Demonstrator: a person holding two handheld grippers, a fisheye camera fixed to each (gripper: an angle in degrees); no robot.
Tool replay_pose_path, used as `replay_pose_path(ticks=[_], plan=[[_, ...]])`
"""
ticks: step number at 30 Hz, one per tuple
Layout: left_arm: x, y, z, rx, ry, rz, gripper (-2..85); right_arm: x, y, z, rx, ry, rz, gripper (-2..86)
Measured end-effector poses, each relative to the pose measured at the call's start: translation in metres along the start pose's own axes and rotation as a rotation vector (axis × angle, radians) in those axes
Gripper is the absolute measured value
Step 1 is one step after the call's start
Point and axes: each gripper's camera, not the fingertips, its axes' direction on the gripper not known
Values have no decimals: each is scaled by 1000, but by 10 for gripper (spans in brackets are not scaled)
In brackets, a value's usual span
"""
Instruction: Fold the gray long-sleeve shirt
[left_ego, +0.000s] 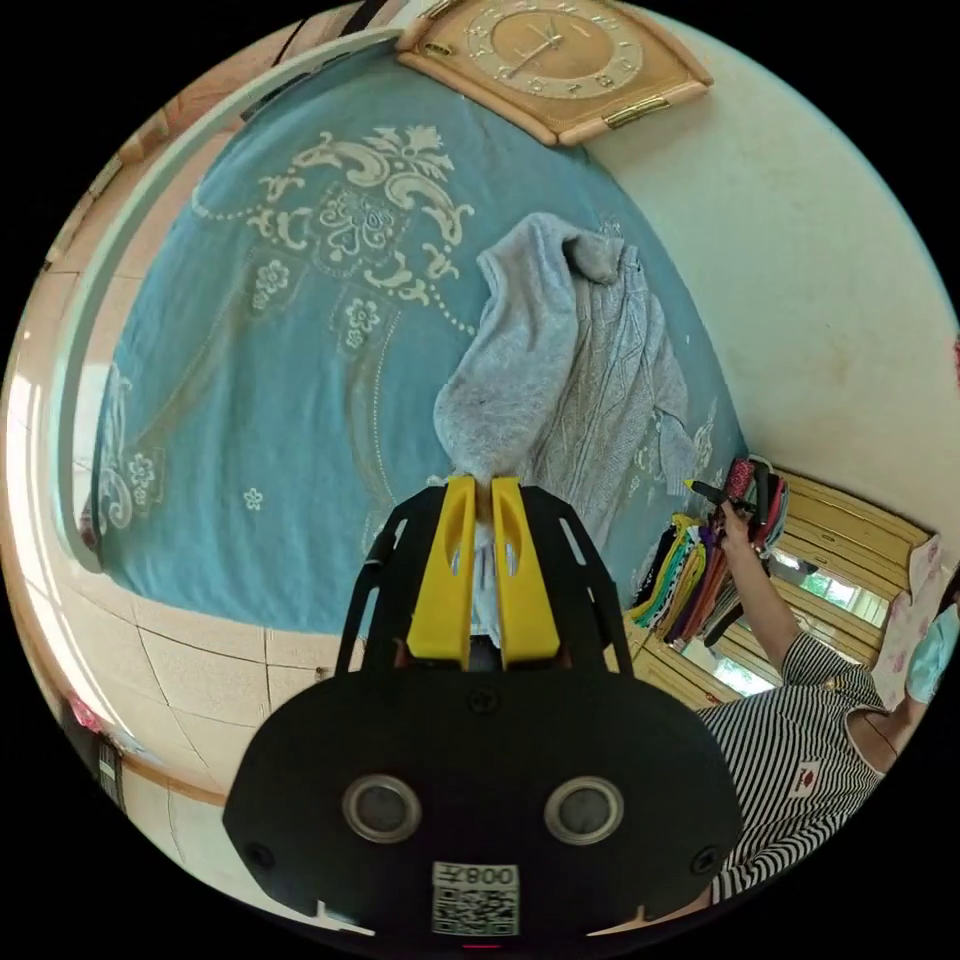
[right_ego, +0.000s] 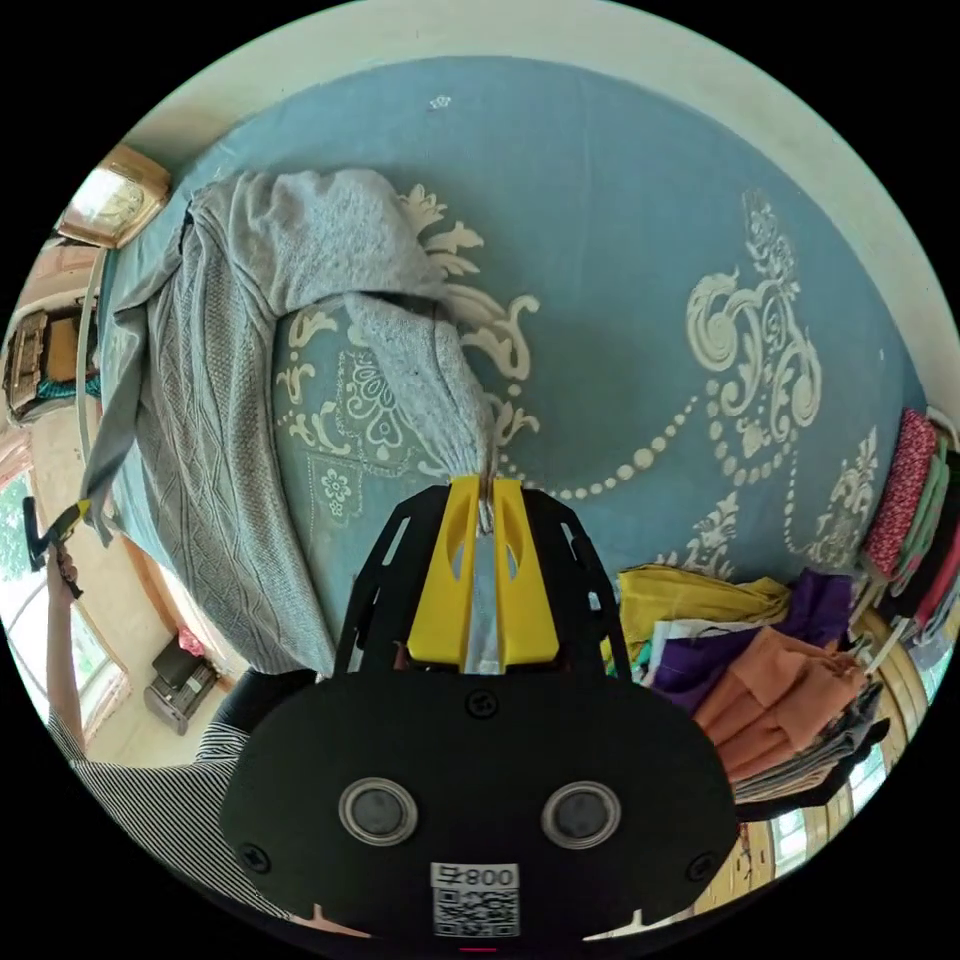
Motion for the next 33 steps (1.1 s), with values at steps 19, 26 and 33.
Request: replay_pose_path(ticks=[19,26,33], plan=[[-123,0,-8,89,2,-248,92,31,7,-14,55,-42,354,58],[-115,56,124,-290,243,-245,100,-78,65,96,-102,-414,134,52],[-100,59,168,-400,275,-209,98,-197,129,193,-376,-535,-33,69]])
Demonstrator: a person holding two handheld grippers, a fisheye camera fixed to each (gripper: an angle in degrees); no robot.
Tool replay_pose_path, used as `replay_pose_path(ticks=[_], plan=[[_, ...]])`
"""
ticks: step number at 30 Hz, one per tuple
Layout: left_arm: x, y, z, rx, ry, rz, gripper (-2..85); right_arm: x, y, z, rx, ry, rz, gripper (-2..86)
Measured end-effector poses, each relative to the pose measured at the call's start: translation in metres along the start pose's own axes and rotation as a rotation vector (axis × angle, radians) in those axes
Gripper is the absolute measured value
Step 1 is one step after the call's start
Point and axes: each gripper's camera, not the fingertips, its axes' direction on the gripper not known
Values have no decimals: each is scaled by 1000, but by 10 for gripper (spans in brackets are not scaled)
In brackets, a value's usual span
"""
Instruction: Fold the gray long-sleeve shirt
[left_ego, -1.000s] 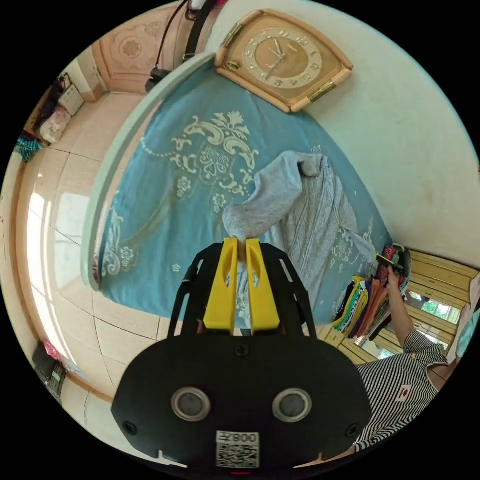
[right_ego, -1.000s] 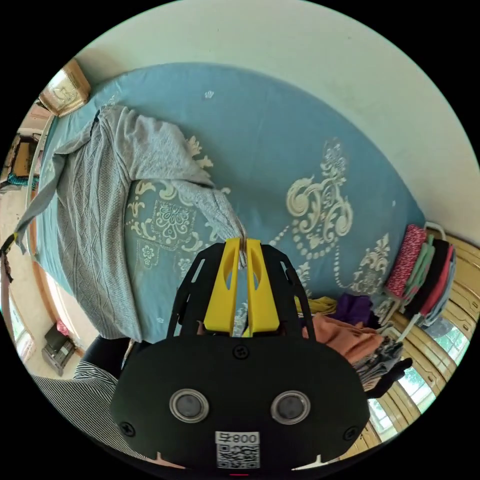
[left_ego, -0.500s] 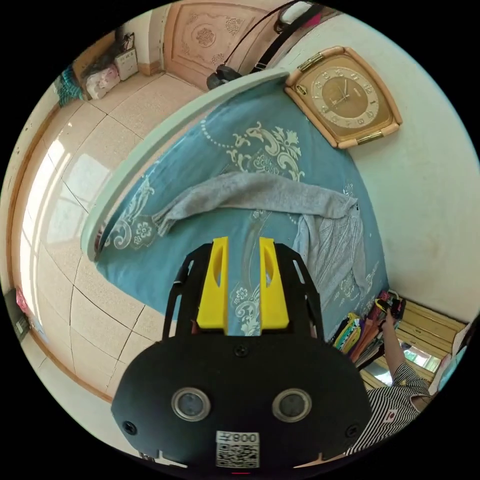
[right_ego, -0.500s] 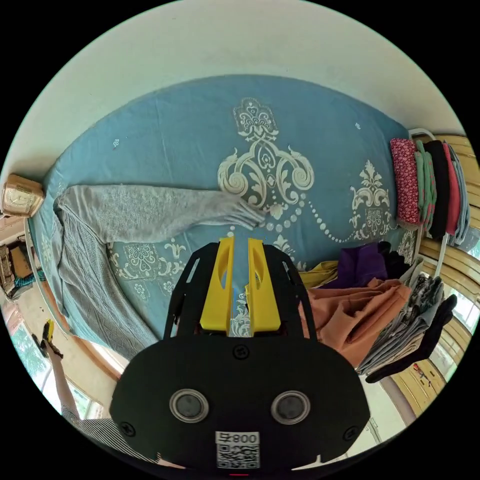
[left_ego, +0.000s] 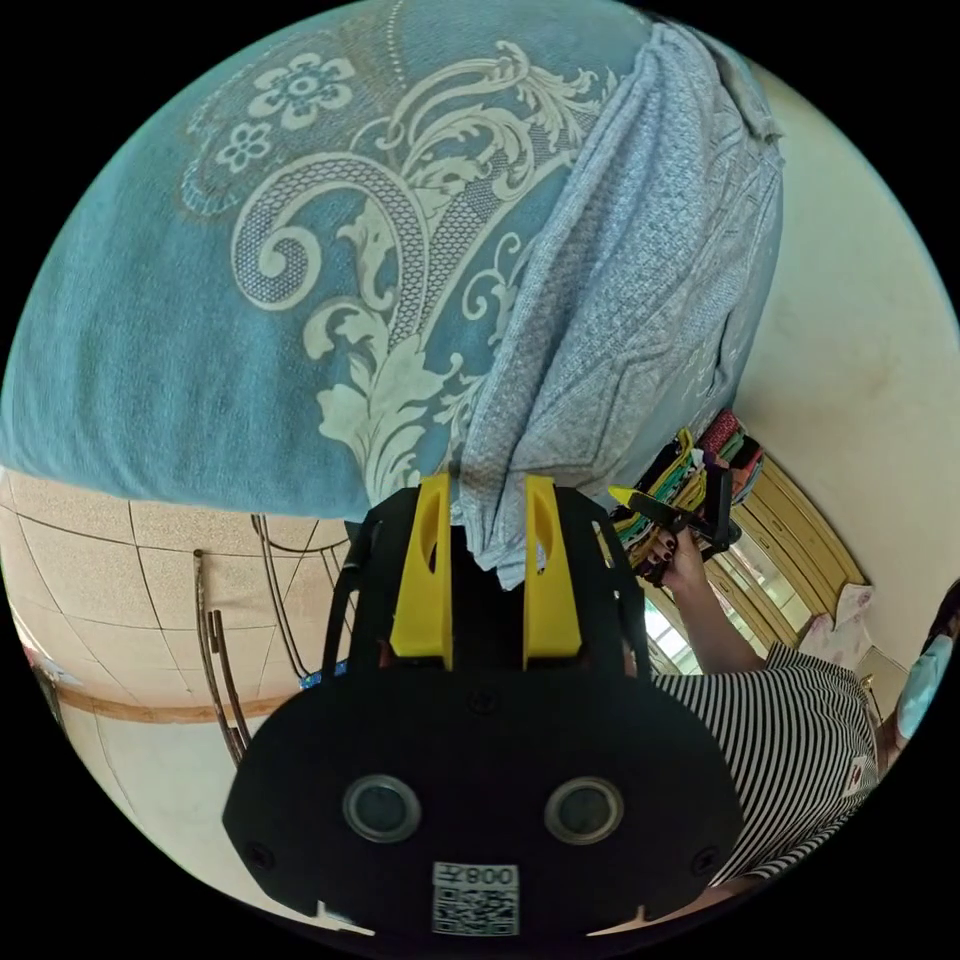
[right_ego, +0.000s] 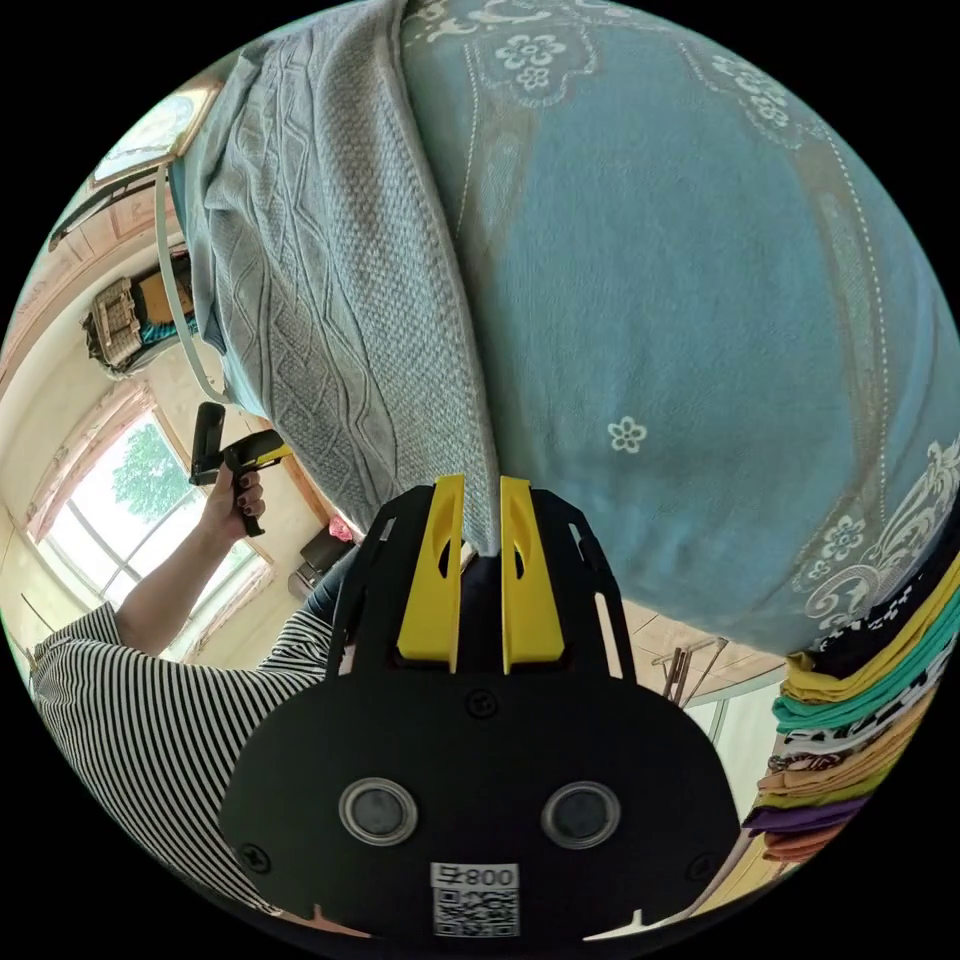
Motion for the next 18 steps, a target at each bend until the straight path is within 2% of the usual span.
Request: replay_pose_path(ticks=[8,12,18], plan=[[8,-10,-10,-27,-61,13,79,-3,-8,26,3,65,35,67],[15,-9,-15,-28,-29,23,34,-3,-6,24,6,39,11,37],[32,19,-51,5,-135,80,15,2,17,-17,26,10,-50,14]])
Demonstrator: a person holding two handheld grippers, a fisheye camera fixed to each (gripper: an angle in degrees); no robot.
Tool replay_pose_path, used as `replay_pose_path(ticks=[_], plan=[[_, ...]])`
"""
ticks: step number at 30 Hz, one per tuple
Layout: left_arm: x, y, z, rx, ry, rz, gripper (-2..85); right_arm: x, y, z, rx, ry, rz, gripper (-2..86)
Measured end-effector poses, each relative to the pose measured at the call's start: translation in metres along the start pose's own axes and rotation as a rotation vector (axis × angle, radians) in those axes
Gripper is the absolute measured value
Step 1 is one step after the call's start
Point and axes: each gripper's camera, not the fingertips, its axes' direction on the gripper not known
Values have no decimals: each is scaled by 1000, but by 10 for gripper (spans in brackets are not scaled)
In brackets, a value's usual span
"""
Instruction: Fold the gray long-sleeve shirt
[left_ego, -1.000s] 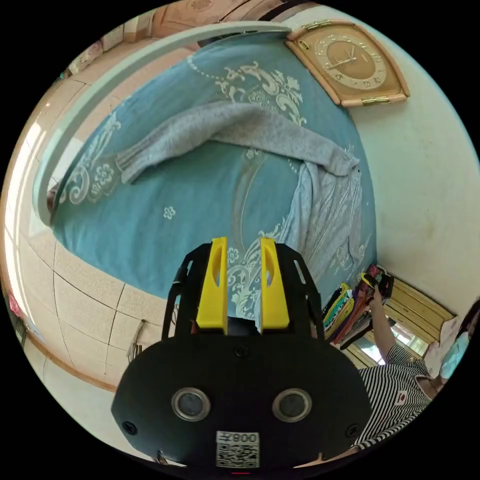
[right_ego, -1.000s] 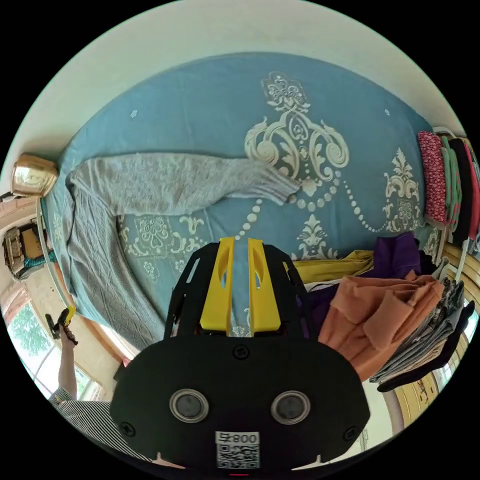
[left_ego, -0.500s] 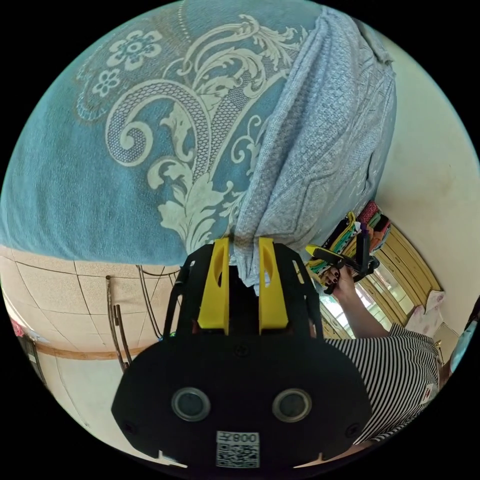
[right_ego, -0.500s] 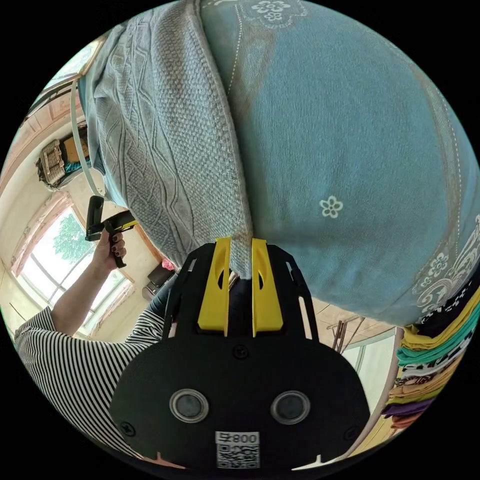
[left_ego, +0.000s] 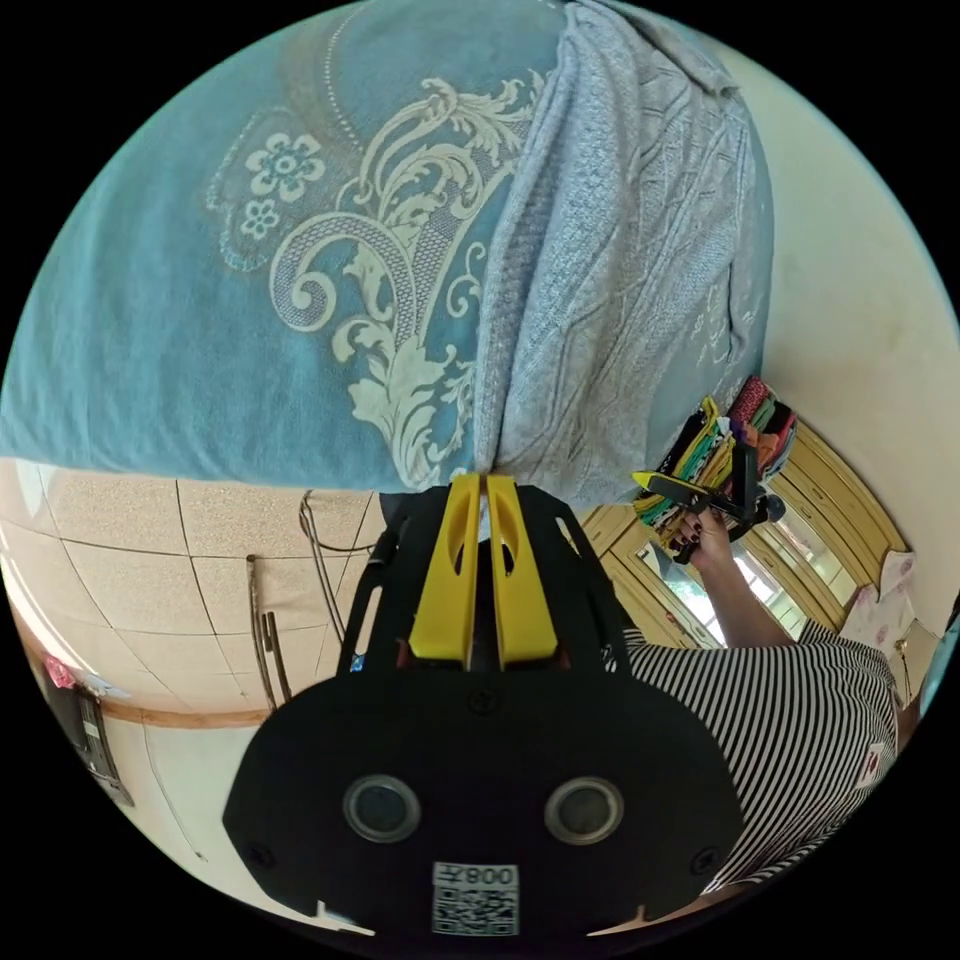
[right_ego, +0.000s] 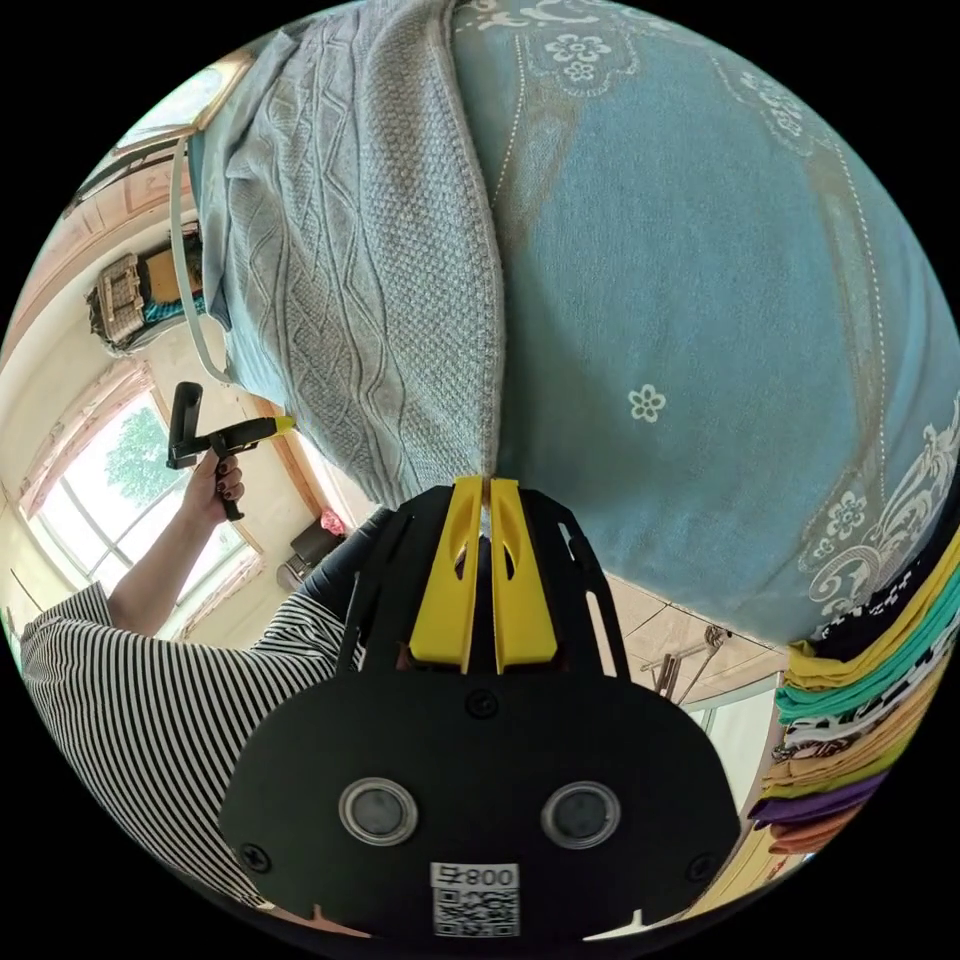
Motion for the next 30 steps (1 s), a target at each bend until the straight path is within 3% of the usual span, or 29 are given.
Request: replay_pose_path(ticks=[7,12,17,23,30], plan=[[-4,57,-61,106,-71,-80,10,17,44,-74,110,-39,14,9],[-12,57,-49,91,-63,-174,11,28,35,-48,41,-29,36,10],[3,45,-40,52,-136,-215,17,49,22,-13,-41,-176,127,13],[68,11,-86,229,-145,-20,40,49,37,-76,103,-75,127,16],[202,-107,-131,364,-303,337,64,-17,-45,-187,327,62,-132,18]])
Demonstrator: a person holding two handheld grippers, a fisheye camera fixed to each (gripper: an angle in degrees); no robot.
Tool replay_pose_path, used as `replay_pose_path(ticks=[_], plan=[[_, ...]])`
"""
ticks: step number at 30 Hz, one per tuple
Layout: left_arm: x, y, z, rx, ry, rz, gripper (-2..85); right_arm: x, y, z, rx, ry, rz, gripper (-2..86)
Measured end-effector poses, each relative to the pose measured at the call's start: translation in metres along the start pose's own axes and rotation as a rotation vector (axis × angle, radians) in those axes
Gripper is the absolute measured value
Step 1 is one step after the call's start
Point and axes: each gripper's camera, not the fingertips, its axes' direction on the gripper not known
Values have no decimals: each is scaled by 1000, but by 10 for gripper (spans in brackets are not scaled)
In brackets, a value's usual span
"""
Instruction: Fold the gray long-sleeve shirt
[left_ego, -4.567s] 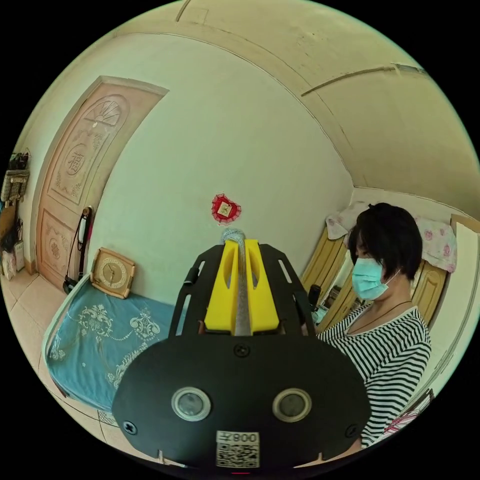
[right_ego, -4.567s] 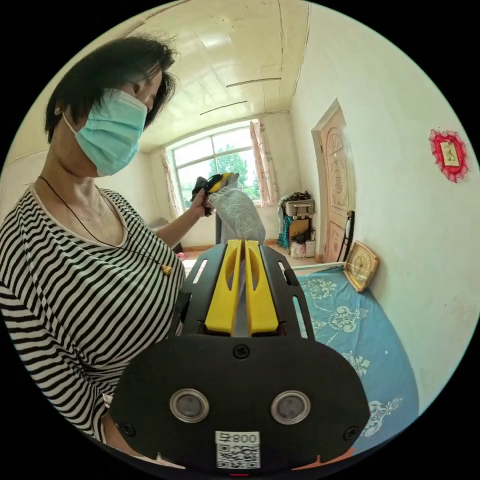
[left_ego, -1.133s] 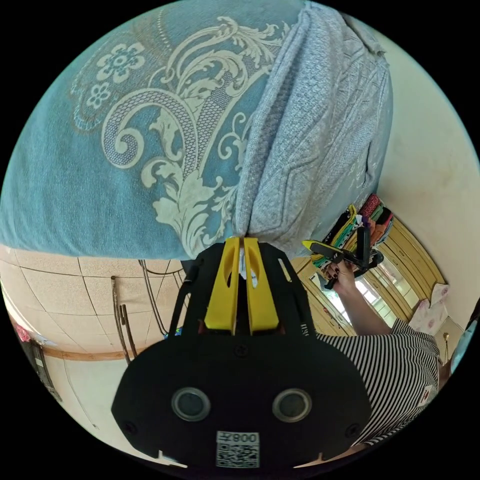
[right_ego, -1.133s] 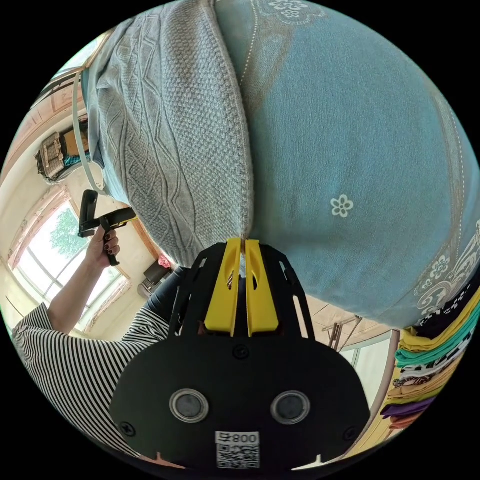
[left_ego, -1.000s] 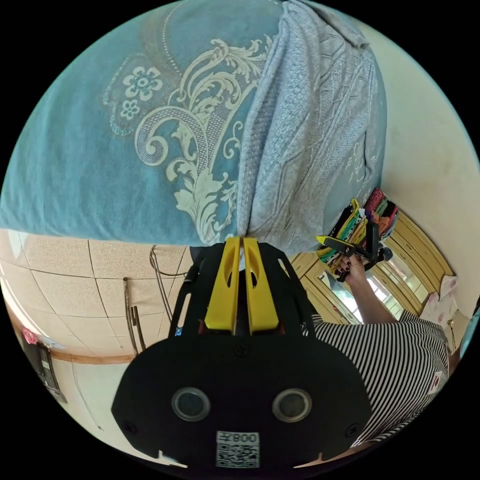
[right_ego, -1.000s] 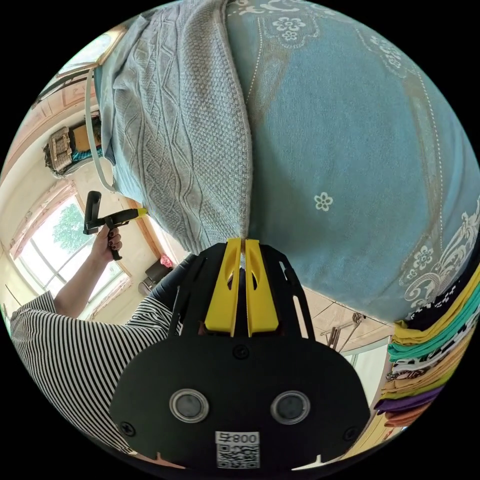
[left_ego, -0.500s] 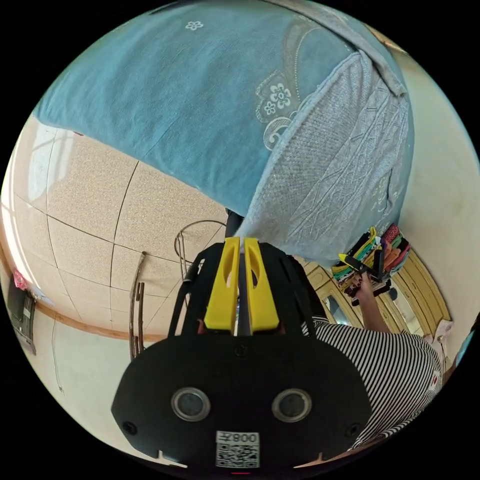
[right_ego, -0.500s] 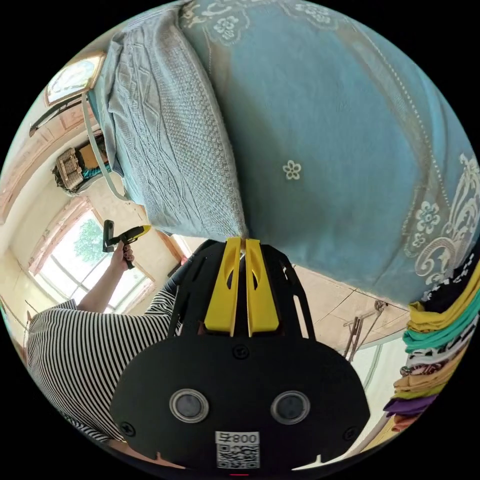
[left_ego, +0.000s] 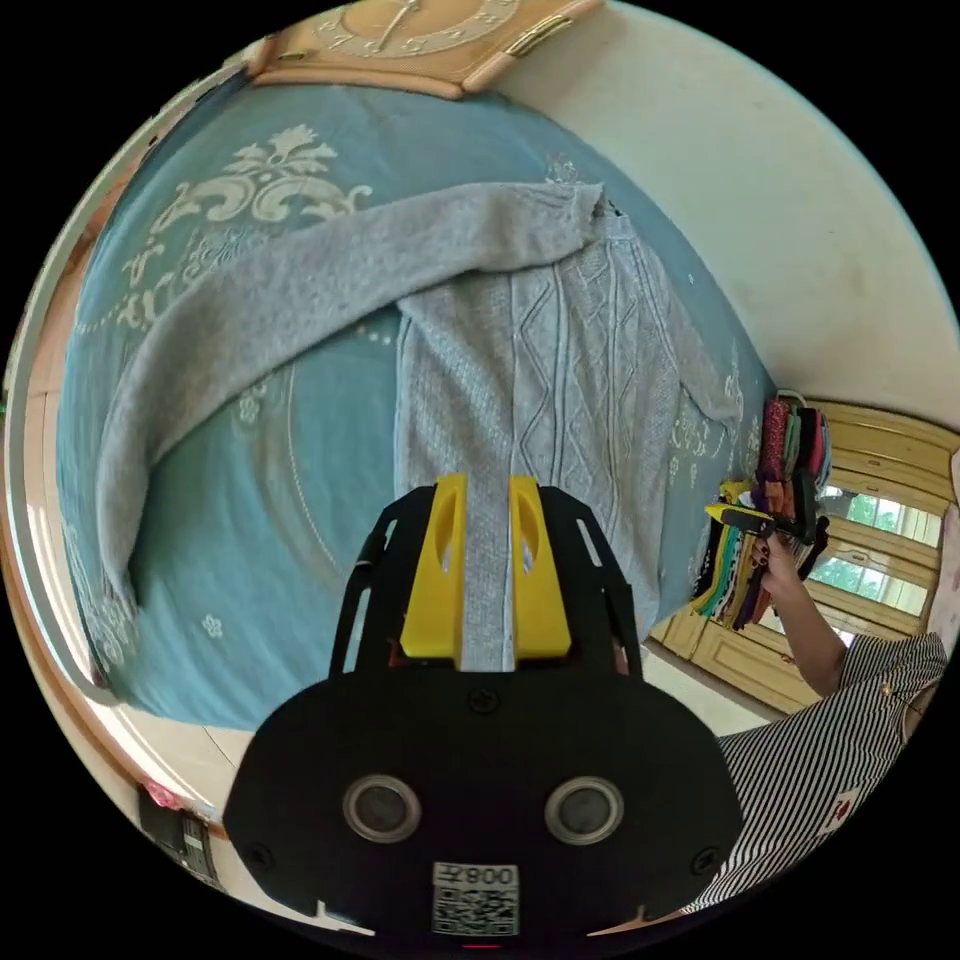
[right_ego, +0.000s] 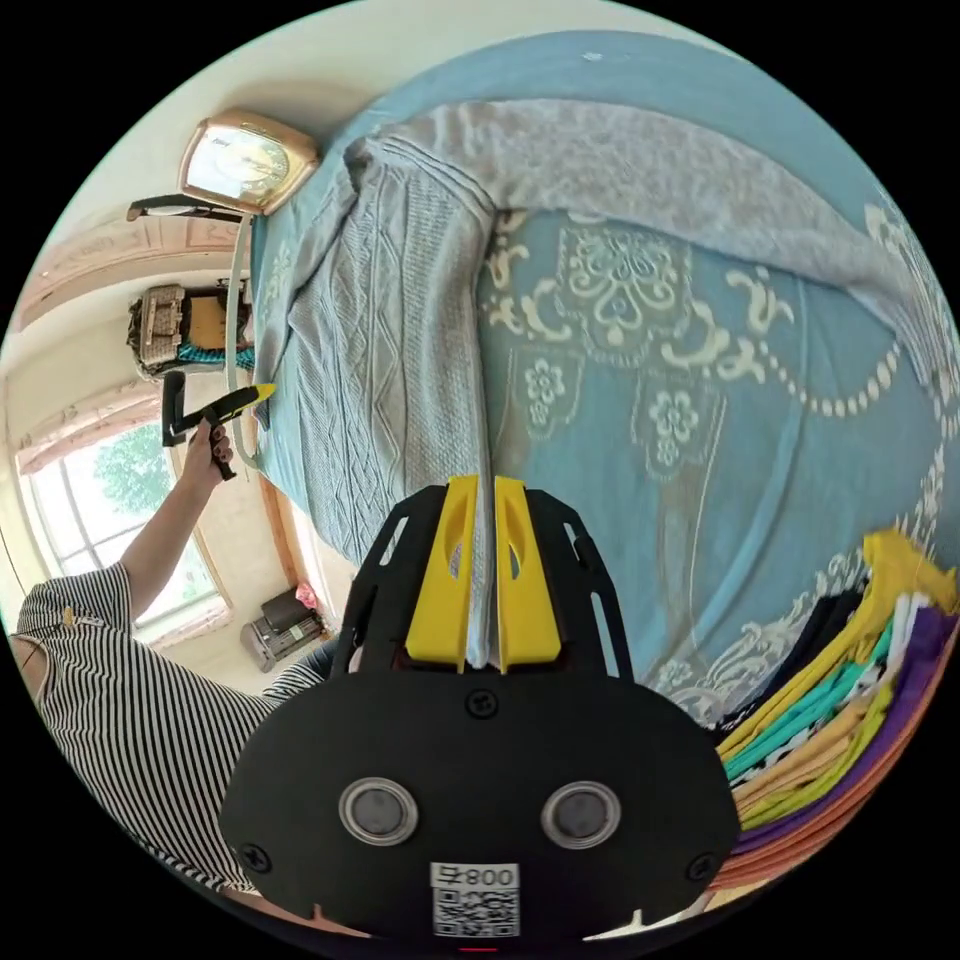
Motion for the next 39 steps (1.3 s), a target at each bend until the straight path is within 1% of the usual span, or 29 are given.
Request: replay_pose_path(ticks=[2,4,7,10,12,14,16,17,19,20,22,24,26,28,29,30,32,37,38,39], plan=[[23,-38,-4,23,-59,80,64,-15,-24,-8,20,15,-67,14],[52,-82,-4,23,-162,172,64,-30,-47,-12,47,30,-123,9],[78,-119,6,-25,-305,251,62,-42,-68,-10,48,42,-155,5],[92,-137,22,-116,-439,304,44,-50,-77,-8,41,11,-180,3],[101,-141,17,-105,-464,330,35,-52,-79,-7,27,9,-180,2],[107,-143,1,-76,-452,332,29,-54,-79,-10,25,5,-179,2],[109,-149,-37,33,-433,295,25,-57,-78,-25,46,-8,-183,1],[107,-152,-48,60,-432,278,24,-58,-78,-30,58,-6,-185,1],[88,-171,-87,151,-411,149,22,-64,-83,-55,115,9,-202,1],[81,-175,-95,169,-385,112,22,-66,-86,-62,130,15,-207,2],[55,-187,-116,228,-262,-55,19,-72,-101,-87,182,51,-230,2],[50,-185,-125,298,-195,-117,18,-76,-118,-104,210,80,-237,4],[58,-182,-121,314,-106,-80,17,-81,-135,-122,251,120,-248,6],[81,-181,-99,221,-63,9,18,-88,-160,-145,306,182,-256,14],[86,-181,-93,191,-76,27,18,-89,-167,-151,321,194,-254,18],[96,-181,-82,145,-122,62,20,-92,-181,-162,343,212,-266,26],[105,-180,-72,118,-214,71,23,-96,-205,-175,358,258,-271,52],[111,-169,-91,247,-356,26,42,-111,-268,-189,289,359,-292,81],[110,-170,-90,238,-377,25,42,-112,-273,-187,267,365,-294,80],[108,-174,-86,187,-417,20,42,-115,-282,-182,221,386,-301,79]])
